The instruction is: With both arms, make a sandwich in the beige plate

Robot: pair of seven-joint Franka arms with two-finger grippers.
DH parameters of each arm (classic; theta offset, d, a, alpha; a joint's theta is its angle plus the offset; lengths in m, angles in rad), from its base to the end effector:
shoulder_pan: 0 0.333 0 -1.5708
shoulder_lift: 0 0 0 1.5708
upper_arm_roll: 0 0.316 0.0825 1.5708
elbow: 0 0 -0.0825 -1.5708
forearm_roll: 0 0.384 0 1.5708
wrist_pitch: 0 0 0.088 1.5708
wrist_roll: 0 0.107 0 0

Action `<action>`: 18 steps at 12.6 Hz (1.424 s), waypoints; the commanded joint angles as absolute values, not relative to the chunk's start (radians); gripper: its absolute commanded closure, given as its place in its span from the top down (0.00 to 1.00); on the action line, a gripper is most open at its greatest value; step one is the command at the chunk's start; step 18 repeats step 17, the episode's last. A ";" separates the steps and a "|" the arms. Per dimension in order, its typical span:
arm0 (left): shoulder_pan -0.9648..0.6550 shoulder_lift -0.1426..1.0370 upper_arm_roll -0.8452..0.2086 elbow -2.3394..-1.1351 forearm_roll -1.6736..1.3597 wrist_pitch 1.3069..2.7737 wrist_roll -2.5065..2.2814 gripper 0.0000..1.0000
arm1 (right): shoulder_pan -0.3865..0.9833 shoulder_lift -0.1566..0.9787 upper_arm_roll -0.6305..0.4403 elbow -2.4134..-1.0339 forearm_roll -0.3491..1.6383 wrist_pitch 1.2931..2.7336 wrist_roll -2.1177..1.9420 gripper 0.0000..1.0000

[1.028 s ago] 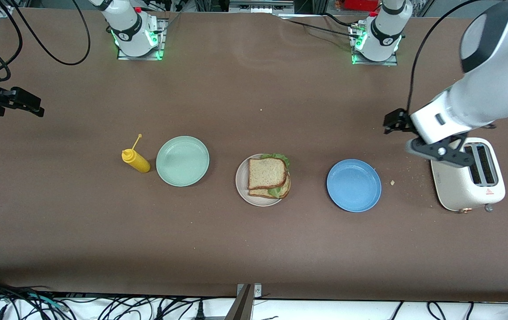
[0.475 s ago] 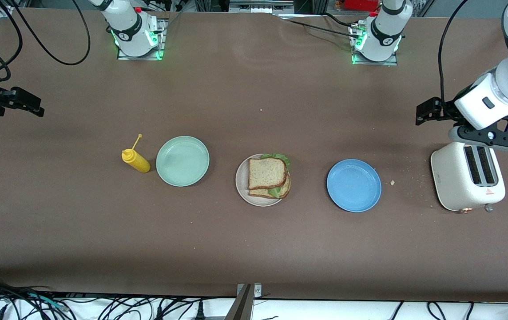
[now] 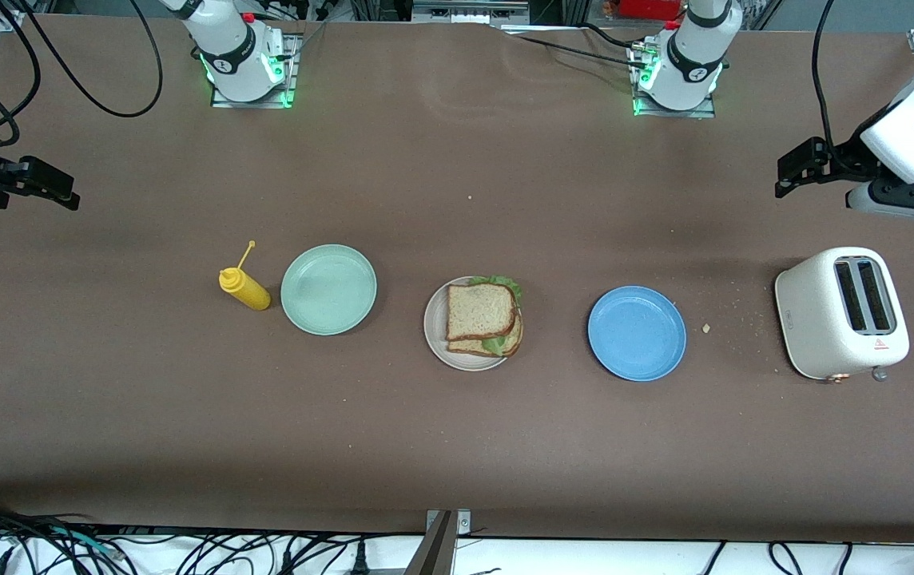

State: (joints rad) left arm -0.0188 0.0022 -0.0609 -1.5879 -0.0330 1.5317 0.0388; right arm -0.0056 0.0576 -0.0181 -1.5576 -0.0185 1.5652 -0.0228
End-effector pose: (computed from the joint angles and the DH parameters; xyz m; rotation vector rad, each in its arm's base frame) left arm 0.5483 -0.0474 0.6120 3.1028 -0.1846 -0.0918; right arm 0.5702 -0.0152 0.5979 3.1222 -0.0008 -0.0787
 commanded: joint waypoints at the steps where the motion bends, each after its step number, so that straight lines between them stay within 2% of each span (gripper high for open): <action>1: -0.003 -0.044 -0.104 -1.648 -0.017 1.563 0.023 1.00 | -0.002 0.060 -0.020 -1.543 -0.009 1.565 -0.021 1.00; 18: 0.015 -0.035 -0.124 -1.634 0.005 1.554 0.023 1.00 | -0.002 0.060 -0.021 -1.543 -0.006 1.566 -0.021 1.00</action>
